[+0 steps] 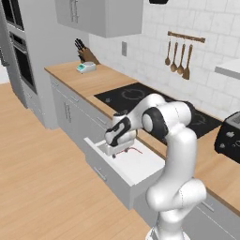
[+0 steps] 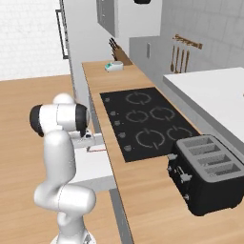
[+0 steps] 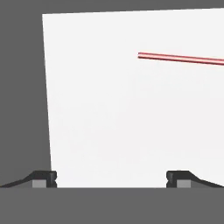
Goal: Take a straw from the drawer in front and place it inside the glass cup on the dining counter.
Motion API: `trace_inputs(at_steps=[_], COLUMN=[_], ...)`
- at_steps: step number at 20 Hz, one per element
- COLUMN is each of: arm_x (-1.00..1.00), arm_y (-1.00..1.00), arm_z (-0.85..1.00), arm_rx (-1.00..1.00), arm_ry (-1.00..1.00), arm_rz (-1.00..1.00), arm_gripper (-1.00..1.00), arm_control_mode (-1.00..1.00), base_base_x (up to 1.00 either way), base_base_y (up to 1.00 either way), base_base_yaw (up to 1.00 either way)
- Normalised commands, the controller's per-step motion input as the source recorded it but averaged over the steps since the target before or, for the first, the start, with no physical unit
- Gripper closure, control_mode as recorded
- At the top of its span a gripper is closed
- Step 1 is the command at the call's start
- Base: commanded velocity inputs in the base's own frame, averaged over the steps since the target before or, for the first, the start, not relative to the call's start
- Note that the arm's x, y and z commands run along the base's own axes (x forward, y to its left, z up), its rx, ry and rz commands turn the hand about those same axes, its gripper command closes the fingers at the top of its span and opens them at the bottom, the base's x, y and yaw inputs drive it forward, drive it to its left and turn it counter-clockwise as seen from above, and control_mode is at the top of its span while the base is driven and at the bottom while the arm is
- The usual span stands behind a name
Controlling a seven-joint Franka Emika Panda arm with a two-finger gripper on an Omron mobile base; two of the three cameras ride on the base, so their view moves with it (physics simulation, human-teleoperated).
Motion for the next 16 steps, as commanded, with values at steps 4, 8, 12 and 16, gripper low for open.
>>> trace_inputs(at_steps=[4,8,12,16], arm_x=[0.29,0.01,0.00,-0.19], arm_y=[0.00,0.03,0.21,0.62], arm_z=[-0.63,-0.51,-0.48,-0.17], arm_rx=[0.02,0.02,0.01,0.03], arm_ry=[0.07,0.01,0.01,0.00], arm_rz=[0.00,0.00,0.00,0.00], arm_gripper=[-1.00,-1.00,-1.00,-1.00], arm_control_mode=[-1.00,-1.00,-1.00,-1.00], base_base_x=[0.00,0.00,0.00,0.00], base_base_y=[0.00,0.00,0.00,0.00], base_base_yaw=[0.00,0.00,0.00,0.00])
